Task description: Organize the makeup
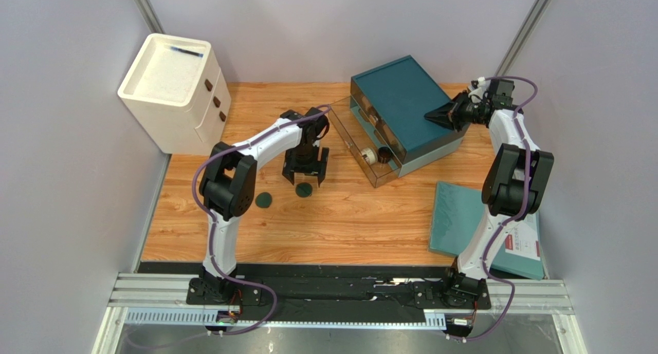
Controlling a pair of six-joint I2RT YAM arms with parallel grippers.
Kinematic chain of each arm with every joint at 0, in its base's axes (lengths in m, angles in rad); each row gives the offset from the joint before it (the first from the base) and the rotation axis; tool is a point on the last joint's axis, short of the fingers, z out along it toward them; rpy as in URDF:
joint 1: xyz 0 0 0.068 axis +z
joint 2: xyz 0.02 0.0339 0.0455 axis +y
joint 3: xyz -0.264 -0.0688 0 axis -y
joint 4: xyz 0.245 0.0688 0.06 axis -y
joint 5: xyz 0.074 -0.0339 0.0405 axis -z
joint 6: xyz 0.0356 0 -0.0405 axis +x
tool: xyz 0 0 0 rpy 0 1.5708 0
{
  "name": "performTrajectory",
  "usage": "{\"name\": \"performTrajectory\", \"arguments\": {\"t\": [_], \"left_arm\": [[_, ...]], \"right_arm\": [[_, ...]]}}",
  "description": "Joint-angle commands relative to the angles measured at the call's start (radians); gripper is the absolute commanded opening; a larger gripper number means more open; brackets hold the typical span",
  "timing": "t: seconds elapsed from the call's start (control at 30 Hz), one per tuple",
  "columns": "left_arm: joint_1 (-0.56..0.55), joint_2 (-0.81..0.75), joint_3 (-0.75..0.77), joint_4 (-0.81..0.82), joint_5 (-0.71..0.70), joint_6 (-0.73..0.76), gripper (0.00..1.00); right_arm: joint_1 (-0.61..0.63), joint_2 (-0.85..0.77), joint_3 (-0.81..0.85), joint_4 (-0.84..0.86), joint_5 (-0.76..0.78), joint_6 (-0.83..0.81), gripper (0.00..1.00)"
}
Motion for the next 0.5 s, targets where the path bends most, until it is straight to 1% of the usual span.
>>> {"name": "performTrajectory", "arguments": {"t": [0.0,0.13,0.23,0.33,0.4,0.43,0.47], "left_arm": [[-0.004,0.015,-0.002,0.013,-0.071,-0.024,0.86],[-0.004,0.085,0.032,-0.016,-0.075,-0.024,0.86],[-0.004,0.128,0.026,-0.005,-0.053,-0.033,0.86],[-0.004,0.146,0.015,0.004,-0.047,-0.04,0.79],[-0.004,0.153,0.008,0.01,-0.039,-0.042,0.64],[-0.004,0.157,0.006,0.011,-0.036,-0.04,0.53],[-0.004,0.156,0.004,0.014,-0.033,-0.039,0.27]], "right_arm": [[0.019,0.117,-0.089,-0.203,0.226,-0.102,0.04],[0.02,0.12,-0.087,-0.203,0.226,-0.1,0.04],[0.019,0.12,-0.086,-0.204,0.226,-0.1,0.04],[0.02,0.122,-0.086,-0.202,0.229,-0.1,0.04],[0.02,0.123,-0.087,-0.203,0.231,-0.102,0.04],[0.019,0.123,-0.089,-0.204,0.229,-0.103,0.04],[0.019,0.123,-0.09,-0.203,0.229,-0.103,0.04]]}}
